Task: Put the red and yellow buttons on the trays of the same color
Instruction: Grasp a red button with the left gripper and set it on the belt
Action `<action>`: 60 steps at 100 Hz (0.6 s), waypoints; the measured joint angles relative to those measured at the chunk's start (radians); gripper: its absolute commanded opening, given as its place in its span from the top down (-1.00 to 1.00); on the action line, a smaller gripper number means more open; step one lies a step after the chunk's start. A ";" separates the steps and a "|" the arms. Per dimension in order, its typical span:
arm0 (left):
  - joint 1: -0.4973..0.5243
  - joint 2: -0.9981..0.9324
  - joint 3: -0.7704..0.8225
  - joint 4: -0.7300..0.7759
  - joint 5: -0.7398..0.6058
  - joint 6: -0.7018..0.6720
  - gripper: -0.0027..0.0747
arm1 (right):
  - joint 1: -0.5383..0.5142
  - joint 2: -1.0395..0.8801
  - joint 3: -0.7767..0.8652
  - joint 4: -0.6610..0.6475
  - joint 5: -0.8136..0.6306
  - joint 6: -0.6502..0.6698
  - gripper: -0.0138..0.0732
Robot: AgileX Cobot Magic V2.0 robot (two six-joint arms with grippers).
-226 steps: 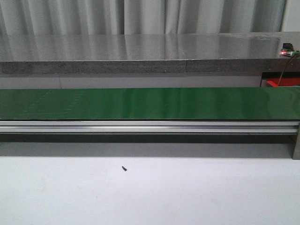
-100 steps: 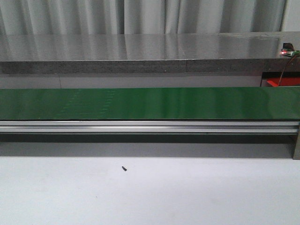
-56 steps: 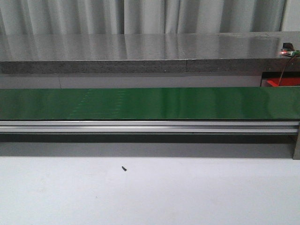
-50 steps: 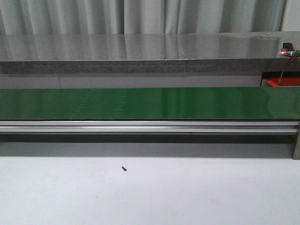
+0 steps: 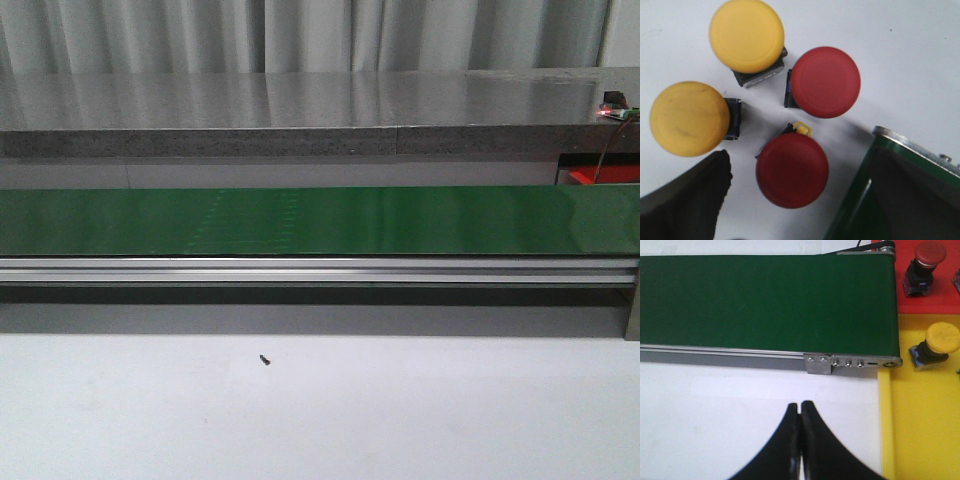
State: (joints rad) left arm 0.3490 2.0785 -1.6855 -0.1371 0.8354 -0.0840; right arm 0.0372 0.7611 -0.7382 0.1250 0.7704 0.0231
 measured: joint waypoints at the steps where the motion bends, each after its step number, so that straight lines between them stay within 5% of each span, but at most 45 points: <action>1: 0.002 0.002 -0.002 0.000 0.000 0.000 -0.53 | 0.000 0.000 0.000 0.000 0.000 0.000 0.93; 49: 0.008 0.042 -0.002 0.000 -0.038 -0.006 -0.53 | 0.000 0.000 0.000 -0.002 0.000 0.000 0.93; 60: 0.008 0.044 -0.002 0.000 -0.040 -0.006 -0.35 | 0.000 0.000 0.000 -0.002 0.000 0.000 0.93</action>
State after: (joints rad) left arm 0.3567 2.1221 -1.6871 -0.1371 0.7958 -0.0896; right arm 0.0372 0.7611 -0.7382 0.1233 0.7704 0.0231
